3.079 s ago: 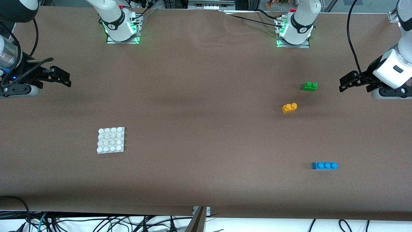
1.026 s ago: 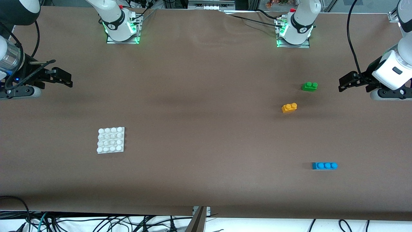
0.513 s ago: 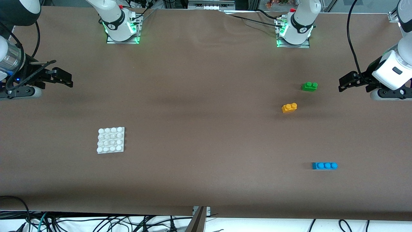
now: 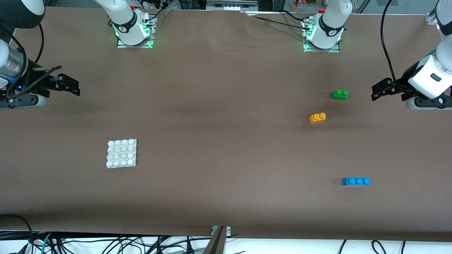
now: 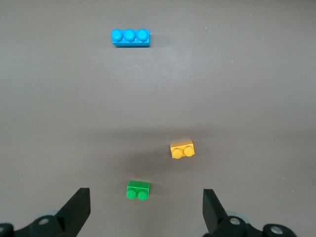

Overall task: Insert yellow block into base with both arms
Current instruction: 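Reach the right gripper down to the white base plate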

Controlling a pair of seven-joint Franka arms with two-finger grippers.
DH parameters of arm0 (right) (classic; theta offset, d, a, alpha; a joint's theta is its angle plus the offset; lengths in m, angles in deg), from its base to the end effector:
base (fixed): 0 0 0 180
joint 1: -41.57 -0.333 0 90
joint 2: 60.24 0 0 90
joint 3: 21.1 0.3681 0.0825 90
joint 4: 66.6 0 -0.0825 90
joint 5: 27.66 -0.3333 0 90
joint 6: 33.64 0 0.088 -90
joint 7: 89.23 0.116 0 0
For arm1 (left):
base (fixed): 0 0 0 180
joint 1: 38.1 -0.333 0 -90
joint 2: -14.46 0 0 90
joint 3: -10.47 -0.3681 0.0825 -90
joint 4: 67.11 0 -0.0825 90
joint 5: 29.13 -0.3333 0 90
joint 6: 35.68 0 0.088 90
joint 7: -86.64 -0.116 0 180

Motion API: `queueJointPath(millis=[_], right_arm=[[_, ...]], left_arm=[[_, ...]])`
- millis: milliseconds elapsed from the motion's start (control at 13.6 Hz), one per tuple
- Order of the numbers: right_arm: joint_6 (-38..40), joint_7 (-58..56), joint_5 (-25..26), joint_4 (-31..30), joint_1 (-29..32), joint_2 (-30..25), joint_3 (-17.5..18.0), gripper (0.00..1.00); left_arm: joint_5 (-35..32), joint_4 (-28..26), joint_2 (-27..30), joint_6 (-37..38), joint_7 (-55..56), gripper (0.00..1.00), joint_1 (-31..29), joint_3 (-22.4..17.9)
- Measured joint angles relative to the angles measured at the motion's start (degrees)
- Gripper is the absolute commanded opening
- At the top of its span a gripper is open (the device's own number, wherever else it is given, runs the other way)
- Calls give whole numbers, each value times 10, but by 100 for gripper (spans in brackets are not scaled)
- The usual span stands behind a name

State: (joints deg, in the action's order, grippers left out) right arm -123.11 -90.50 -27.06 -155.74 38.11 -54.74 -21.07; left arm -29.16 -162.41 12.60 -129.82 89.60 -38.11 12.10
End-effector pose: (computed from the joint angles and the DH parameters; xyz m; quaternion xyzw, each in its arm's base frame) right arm 0.5326 0.0312 0.6233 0.9981 0.0417 -0.0450 0.0061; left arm 0.5170 -0.0143 0.6181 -0.9996 -0.0117 0.0263 0.0009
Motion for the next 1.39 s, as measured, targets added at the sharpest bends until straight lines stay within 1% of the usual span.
queueJointPath(millis=[367,513,733,1026,1173,1393], right_arm=[[-3,0,0,-2,0,3,0,100],[-28,0,0,-13,0,15,0,100],[-119,0,0,-52,0,59,-1,100],[-293,0,0,-117,2,135,-2,100],[-350,-13,0,-126,10,169,-5,100],[-423,-49,0,-127,38,211,-7,100]], left_arm=[[0,0,0,0,0,100,0,0],[0,0,0,0,0,100,0,0],[0,0,0,1,0,100,0,-1],[0,1,-1,2,0,100,0,-1],[0,1,-1,2,0,100,0,-1],[0,1,-1,2,0,100,0,-1]])
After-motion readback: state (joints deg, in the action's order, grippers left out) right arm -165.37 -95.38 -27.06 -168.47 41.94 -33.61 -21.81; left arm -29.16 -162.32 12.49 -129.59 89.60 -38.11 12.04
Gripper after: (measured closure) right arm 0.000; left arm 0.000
